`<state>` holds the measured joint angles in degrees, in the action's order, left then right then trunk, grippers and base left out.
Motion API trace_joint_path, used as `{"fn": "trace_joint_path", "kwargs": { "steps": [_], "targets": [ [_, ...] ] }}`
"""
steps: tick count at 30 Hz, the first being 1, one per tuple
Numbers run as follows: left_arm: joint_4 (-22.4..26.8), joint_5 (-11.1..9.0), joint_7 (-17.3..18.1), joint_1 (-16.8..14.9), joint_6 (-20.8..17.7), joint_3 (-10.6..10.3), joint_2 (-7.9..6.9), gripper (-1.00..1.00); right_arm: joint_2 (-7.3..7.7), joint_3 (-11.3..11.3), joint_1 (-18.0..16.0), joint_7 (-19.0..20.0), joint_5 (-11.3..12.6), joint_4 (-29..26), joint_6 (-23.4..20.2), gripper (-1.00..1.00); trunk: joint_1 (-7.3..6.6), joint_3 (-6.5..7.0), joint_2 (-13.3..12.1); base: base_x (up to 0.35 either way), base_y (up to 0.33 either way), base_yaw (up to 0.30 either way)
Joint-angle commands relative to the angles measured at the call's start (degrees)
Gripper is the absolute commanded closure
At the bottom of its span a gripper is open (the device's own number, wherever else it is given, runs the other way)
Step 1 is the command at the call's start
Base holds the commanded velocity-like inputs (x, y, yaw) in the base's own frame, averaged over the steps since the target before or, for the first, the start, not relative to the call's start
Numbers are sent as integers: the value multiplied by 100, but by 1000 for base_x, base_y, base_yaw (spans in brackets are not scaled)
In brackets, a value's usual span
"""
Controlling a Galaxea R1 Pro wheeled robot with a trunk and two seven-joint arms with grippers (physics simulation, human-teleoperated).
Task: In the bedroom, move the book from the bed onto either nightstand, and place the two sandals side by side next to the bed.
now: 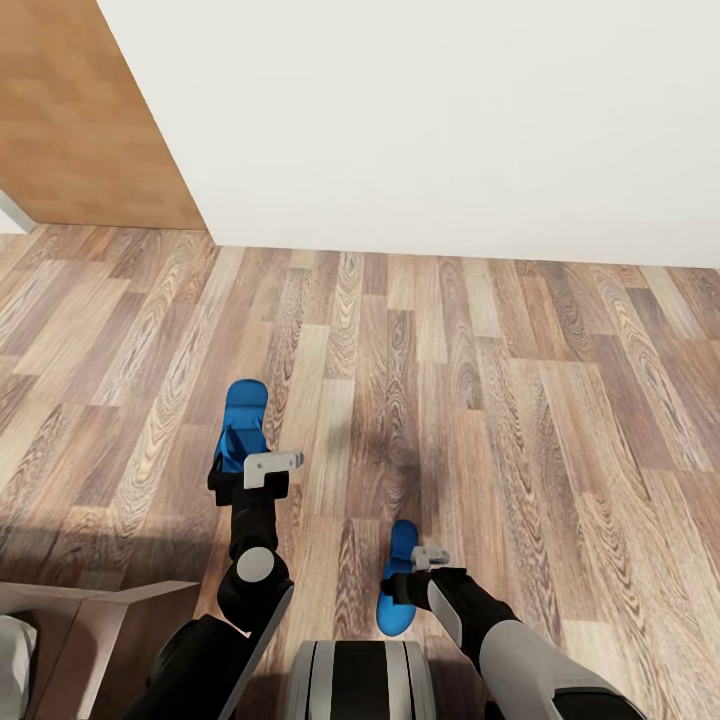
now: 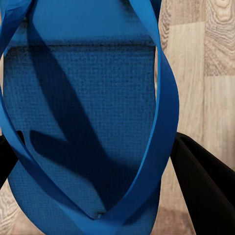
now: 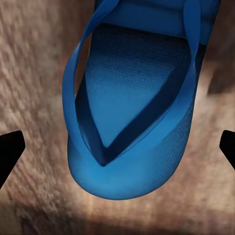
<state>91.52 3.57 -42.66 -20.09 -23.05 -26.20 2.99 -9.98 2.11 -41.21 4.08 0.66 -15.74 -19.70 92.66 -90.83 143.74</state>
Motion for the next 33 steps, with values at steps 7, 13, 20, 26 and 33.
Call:
{"fn": "trace_joint_path", "kwargs": {
  "steps": [7,13,20,26,33],
  "targets": [
    [3,44,-22,-3,-51,-7,-1,100,-2,18,0,14,5,-16,-34,-100,-1,-3,1,0,0,0],
    [1,48,-23,-3,-51,-7,-1,100,-2,18,-1,14,5,-28,-34,-100,-1,-3,1,0,0,0],
    [4,63,-23,-3,-44,-7,-2,100,-2,17,-1,14,5,-41,-34,-100,-1,-3,1,0,0,0],
    [6,64,-23,-3,-42,-7,-2,100,-2,17,-1,14,5,-48,-34,-100,-1,-3,1,0,0,0],
    [2,65,-23,-3,-42,-7,-1,100,-2,17,-1,16,5,-52,-34,-100,-1,-3,1,0,0,0]
  ]
}}
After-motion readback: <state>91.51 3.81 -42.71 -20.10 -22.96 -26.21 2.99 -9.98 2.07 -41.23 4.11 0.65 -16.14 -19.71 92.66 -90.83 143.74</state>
